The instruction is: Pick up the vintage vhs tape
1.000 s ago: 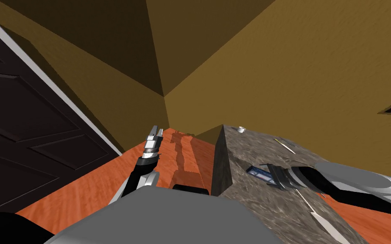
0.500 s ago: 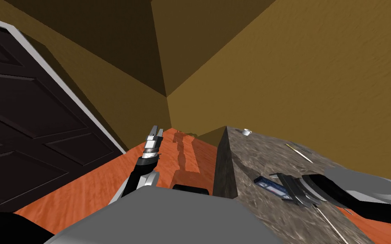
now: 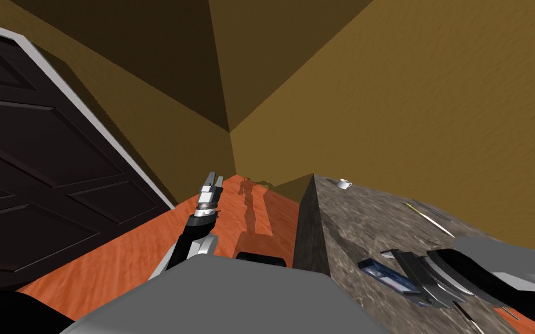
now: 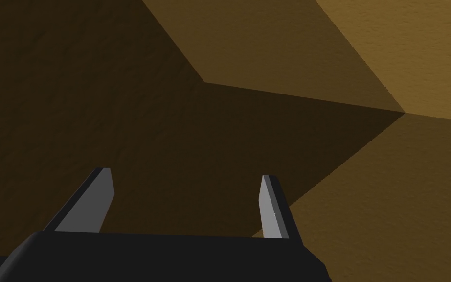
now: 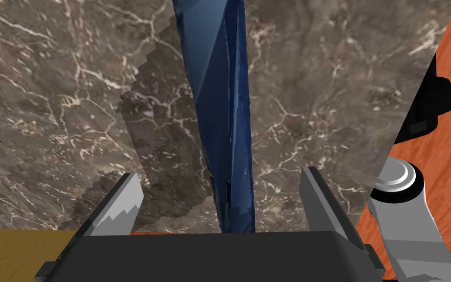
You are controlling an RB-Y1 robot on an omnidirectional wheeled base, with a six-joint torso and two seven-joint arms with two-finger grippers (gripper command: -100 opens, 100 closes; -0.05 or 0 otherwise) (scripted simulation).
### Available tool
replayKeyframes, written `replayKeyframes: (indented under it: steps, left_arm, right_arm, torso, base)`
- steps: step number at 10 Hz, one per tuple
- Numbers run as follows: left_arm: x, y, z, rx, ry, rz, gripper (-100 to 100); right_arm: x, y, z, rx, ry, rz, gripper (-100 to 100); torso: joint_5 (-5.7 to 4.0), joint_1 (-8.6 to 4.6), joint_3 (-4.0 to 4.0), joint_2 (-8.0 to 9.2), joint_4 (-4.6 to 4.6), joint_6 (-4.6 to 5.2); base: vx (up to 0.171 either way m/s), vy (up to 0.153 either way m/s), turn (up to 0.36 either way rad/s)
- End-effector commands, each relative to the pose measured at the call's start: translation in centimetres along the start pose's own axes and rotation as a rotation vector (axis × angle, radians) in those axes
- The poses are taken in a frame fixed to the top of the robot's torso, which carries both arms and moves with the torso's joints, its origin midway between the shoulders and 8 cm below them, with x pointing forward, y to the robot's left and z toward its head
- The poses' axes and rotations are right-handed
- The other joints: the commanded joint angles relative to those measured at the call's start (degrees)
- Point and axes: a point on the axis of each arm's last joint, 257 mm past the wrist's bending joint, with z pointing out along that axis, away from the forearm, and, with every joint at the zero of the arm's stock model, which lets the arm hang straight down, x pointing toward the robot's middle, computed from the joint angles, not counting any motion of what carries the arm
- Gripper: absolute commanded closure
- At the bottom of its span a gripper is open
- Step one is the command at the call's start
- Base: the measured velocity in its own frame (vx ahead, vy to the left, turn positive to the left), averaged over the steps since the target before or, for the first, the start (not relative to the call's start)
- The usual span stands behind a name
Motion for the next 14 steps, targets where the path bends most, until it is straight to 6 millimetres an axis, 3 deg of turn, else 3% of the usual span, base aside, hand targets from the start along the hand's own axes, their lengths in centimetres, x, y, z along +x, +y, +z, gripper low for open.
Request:
replayKeyframes:
  steps: [1,2,3,4,9,14]
  left_arm:
    - [0.0,0.0,0.0,0.0,0.0,0.0,0]
    - [0.0,0.0,0.0,0.0,0.0,0.0,0]
    - [0.0,0.0,0.0,0.0,0.0,0.0,0]
    - [0.0,0.0,0.0,0.0,0.0,0.0,0]
    - [0.0,0.0,0.0,0.0,0.0,0.0,0]
    - [0.0,0.0,0.0,0.0,0.0,0.0,0]
  right_arm:
    - [0.9,0.1,-0.1,-0.01,0.035,-0.031,-100]
    - [0.4,0.0,-0.1,-0.006,0.019,-0.013,-100]
    - [0.5,0.0,-0.1,-0.007,0.021,-0.014,0]
    - [-0.3,0.4,0.4,-0.019,0.019,-0.049,-100]
    - [-2.7,1.4,1.7,-0.047,0.015,-0.157,-100]
    - [-5.2,2.2,2.8,-0.061,0.009,-0.272,-100]
  torso:
    - [0.0,0.0,0.0,0.0,0.0,0.0]
    - [0.02,0.04,0.05,0.08,0.02,0.01]
    - [0.02,0.04,0.05,0.08,0.02,0.01]
    - [0.02,0.04,0.04,0.06,0.02,0.01]
    - [-0.03,-0.11,-0.37,-0.64,-0.14,0.02]
    - [0.03,0.06,-0.14,-0.25,-0.05,0.03]
  base:
    - [-0.017,0.006,0.0]
    - [-0.007,0.003,-0.001]
    - [0.0,0.0,0.0]
    - [0.062,-0.001,-0.256]
    - [0.15,-0.027,-0.265]
    - [0.097,0.025,-0.239]
